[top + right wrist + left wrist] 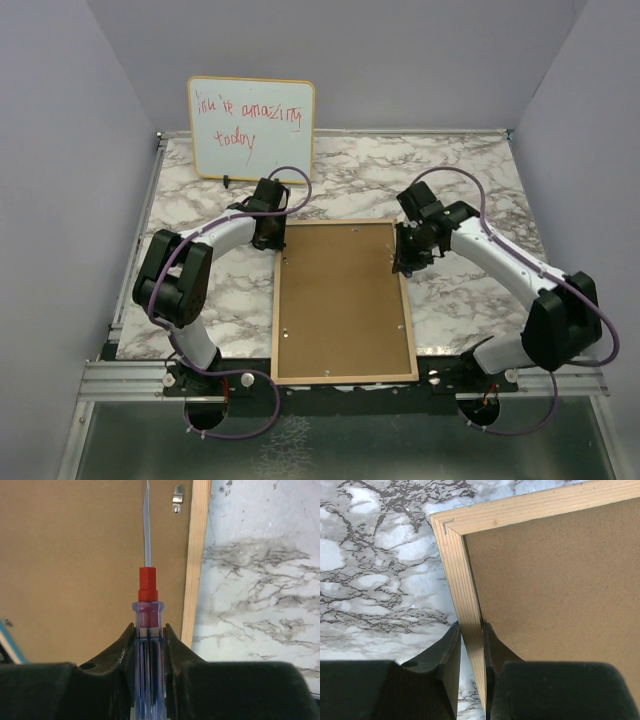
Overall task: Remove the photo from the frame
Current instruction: Release the photo frame item from the photo frame.
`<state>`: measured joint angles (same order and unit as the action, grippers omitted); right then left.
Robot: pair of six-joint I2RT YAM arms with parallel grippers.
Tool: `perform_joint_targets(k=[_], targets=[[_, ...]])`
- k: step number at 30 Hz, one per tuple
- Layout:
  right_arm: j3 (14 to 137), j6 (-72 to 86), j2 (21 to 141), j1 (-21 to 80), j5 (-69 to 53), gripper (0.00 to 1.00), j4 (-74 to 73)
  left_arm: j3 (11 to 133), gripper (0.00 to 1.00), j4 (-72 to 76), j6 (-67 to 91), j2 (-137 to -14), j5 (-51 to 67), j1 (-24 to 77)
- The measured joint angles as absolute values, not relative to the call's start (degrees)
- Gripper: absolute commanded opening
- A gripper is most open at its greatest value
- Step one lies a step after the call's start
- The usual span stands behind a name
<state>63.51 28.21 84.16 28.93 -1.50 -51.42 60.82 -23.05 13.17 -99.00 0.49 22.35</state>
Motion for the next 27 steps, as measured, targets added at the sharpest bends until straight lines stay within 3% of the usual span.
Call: perform_joint_targets(k=[14, 27], targets=[[49.3, 36.9, 56.8, 36.2, -12.3, 0.01, -62.2, 60.8, 0.0, -23.5, 16.7, -99.0, -0.6, 18.7], [47.1, 52.6, 59.5, 56.3, -11.2, 0.01, -62.7, 60.8, 0.0, -23.6, 17.2, -99.0, -1.1, 15.9]])
